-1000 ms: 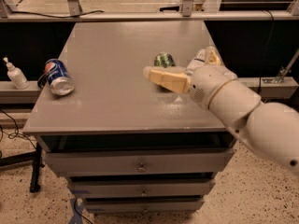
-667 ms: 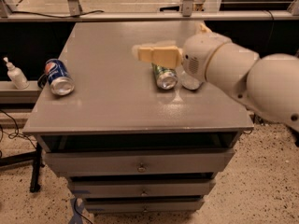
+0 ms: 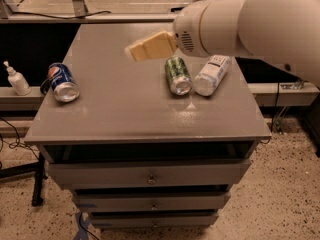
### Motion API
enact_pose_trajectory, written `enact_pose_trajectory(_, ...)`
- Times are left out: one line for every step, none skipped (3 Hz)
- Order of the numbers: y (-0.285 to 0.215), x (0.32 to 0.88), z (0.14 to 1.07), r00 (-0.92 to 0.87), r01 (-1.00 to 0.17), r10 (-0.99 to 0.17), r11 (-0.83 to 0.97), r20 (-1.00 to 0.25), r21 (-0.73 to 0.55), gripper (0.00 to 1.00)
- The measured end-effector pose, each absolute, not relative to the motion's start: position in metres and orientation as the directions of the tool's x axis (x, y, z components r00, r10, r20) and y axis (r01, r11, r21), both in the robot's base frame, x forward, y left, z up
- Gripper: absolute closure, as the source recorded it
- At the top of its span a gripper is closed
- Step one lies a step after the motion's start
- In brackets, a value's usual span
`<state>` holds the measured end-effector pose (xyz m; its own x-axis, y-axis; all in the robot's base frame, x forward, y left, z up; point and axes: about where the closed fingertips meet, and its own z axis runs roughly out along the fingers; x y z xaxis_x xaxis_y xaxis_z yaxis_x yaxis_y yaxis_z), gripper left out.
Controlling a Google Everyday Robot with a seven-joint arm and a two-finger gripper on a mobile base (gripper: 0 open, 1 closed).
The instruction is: Place green can upright
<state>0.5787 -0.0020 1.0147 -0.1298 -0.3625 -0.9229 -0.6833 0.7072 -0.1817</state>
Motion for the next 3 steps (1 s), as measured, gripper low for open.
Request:
enact_pose_trajectory(-0.009,0.591,0.992,-0.187,-0.676,-0.409,0.713,-0.893,-0.184,0.0)
enact_pose_trajectory(-0.005,0.592,0.993,-0.177,-0.674,-0.439,0.706,-0.881,-0.216,0.0)
enact_pose_trajectory(-0.007,0.611,0.977,-0.186,-0.67,-0.567,0.671,-0.802,-0.319,0.0)
